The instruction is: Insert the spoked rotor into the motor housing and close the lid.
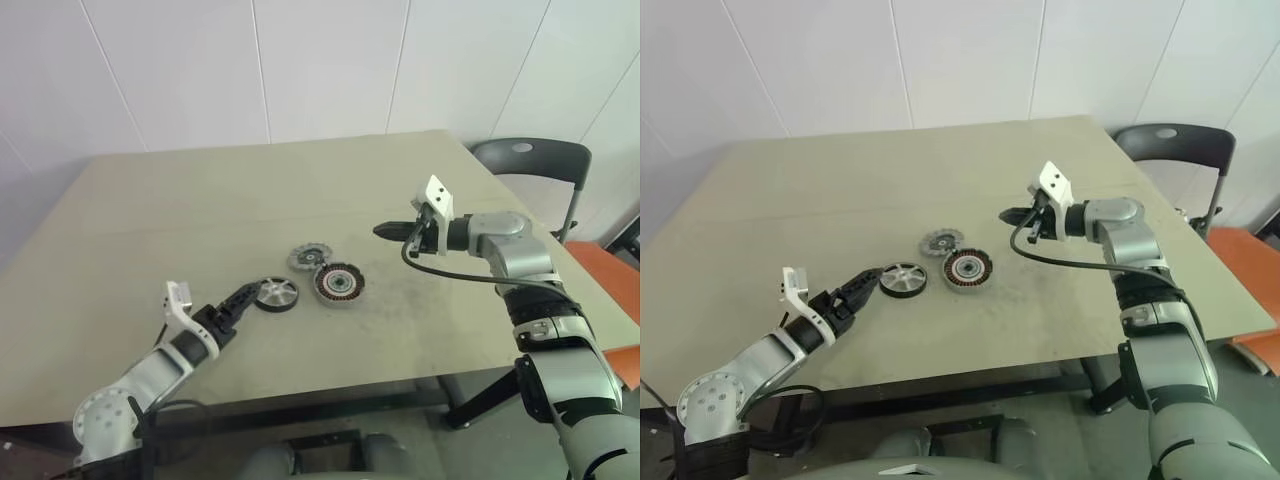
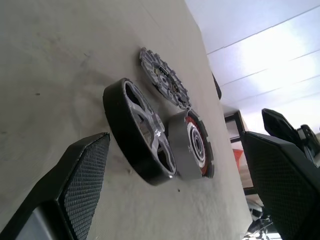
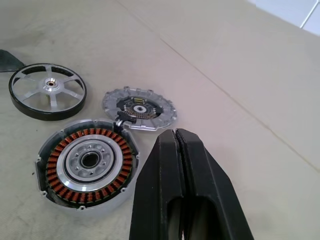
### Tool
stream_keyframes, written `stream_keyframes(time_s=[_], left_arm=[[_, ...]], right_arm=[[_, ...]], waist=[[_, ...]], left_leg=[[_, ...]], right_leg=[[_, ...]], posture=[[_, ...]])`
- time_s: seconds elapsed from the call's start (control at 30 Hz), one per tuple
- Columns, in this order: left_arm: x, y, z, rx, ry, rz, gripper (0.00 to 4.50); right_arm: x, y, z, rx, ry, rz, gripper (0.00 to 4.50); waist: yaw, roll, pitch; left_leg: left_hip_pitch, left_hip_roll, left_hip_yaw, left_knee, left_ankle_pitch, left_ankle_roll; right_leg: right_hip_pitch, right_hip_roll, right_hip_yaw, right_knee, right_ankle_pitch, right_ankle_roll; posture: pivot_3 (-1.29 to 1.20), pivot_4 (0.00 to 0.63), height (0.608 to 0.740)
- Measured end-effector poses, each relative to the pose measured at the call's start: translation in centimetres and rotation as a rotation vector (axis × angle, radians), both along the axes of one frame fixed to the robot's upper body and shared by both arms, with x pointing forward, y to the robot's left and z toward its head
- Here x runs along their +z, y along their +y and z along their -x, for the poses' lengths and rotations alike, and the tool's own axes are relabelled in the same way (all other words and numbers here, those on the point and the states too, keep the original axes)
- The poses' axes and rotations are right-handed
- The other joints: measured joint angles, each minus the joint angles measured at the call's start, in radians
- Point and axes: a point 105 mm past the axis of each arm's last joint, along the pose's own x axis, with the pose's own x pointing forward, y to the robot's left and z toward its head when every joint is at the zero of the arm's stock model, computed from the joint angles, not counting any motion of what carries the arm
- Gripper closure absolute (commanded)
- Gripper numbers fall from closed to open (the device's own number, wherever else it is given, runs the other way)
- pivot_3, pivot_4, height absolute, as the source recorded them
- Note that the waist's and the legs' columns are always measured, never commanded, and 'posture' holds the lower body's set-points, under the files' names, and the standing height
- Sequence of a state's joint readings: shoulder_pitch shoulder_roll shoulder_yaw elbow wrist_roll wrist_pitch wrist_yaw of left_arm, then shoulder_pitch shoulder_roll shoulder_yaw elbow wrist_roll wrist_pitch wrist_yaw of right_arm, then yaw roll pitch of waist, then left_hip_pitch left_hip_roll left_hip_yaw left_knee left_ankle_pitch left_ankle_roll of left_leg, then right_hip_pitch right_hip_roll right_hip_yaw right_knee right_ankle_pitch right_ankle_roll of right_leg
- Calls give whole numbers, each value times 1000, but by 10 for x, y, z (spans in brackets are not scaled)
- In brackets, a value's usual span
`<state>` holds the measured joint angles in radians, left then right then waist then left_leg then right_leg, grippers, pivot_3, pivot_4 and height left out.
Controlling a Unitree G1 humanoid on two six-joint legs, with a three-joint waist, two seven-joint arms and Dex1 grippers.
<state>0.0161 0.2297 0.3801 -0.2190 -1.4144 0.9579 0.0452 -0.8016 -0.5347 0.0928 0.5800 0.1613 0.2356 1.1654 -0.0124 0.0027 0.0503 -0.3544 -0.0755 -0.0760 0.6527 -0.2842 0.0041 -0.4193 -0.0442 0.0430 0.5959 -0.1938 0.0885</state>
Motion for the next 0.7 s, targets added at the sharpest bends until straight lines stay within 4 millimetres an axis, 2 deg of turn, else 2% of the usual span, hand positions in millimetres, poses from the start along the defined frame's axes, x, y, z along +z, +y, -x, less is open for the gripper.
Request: stream_keyframes(time_s=[0.17,0.47,0.7], left_arm=[[-6,-6,4,-19,58,29,0],[-16,2,6,-9,118,25,0],[-18,-1,7,-34,118,8,0]], right_arm=[[1,0,0,3,-6,3,4463],[3,1,1,2,-13,4,4463],[-2,0,2,-10,2,4,4463]], waist=[[1,0,0],[1,0,0],[1,0,0]], left_leg=[[-1,0,0,-1,0,0],[0,0,0,-1,1,-2],[0,0,0,-1,1,-2]], right_leg=[[-1,0,0,0,0,0],[-1,0,0,0,0,-1],[-1,0,0,0,0,-1]], posture=[[0,0,740],[0,0,740],[0,0,740]])
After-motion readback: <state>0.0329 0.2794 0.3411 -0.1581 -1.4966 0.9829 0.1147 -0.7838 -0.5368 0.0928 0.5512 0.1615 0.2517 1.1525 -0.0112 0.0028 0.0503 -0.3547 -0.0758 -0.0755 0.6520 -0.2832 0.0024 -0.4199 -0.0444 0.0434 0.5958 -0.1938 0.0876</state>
